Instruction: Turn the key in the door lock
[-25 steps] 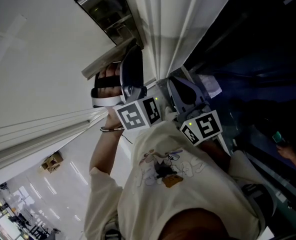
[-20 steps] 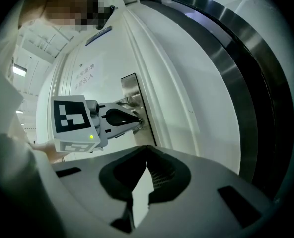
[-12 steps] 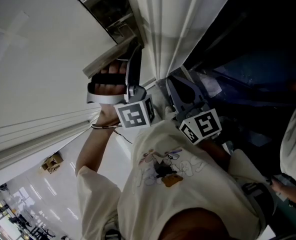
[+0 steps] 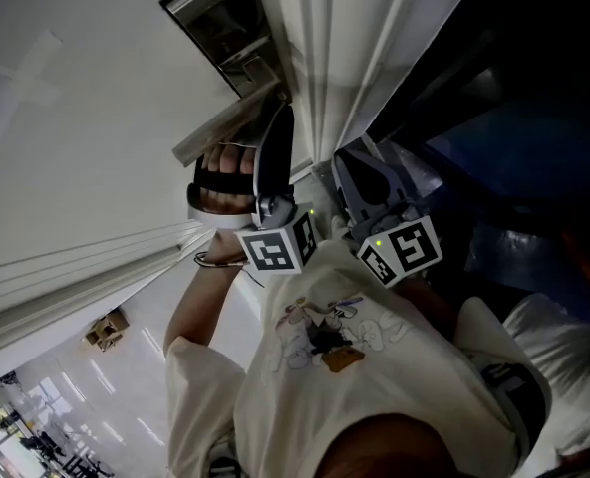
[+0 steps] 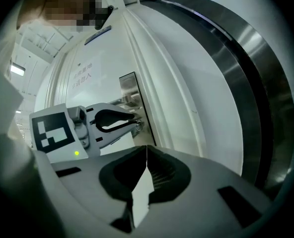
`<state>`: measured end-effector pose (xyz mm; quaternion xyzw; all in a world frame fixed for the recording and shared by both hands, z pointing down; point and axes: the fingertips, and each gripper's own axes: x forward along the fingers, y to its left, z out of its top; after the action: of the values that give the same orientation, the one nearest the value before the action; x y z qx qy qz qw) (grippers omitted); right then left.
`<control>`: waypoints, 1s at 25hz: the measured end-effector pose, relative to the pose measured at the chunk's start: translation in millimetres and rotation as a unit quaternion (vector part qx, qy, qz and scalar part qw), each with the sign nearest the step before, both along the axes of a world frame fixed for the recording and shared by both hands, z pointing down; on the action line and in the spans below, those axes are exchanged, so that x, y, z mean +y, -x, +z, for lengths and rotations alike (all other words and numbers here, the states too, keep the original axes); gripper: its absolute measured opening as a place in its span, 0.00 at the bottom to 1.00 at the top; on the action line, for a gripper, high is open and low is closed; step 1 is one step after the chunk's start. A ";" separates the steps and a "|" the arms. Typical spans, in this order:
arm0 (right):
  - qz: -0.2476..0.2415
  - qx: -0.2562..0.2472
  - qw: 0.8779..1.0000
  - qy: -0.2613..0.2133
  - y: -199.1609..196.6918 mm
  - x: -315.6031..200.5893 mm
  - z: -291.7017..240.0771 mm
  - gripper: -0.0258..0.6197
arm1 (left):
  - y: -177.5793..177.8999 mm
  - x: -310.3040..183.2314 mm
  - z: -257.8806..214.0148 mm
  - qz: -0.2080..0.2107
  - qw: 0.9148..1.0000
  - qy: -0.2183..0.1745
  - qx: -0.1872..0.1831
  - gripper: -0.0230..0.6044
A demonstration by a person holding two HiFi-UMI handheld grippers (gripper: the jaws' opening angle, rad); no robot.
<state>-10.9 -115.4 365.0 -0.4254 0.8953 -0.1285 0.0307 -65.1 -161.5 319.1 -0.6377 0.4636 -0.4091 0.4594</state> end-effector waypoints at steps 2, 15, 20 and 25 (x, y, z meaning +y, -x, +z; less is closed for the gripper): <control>0.003 -0.001 1.000 0.001 0.9 -3.6 0.9 0.05 | -0.3 5.9 -3.1 0.002 1.000 -0.001 0.029 0.14; 0.011 -0.006 1.000 -0.004 6.2 -18.6 -4.1 0.05 | 30.1 38.8 -38.7 -0.005 0.933 0.033 0.359 0.05; 0.014 -0.003 1.000 -0.009 4.6 -21.6 -6.3 0.05 | 49.8 44.9 -9.4 -0.023 0.874 0.103 0.474 0.04; 0.006 0.009 1.000 -0.013 7.9 -20.5 -6.4 0.05 | 52.6 55.7 19.3 -0.046 0.814 0.145 0.561 0.04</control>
<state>-18.8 -135.8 358.6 -0.4314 0.8946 -0.1132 0.0289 -117.7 -105.7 338.4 -0.7935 0.6052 -0.0636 0.0026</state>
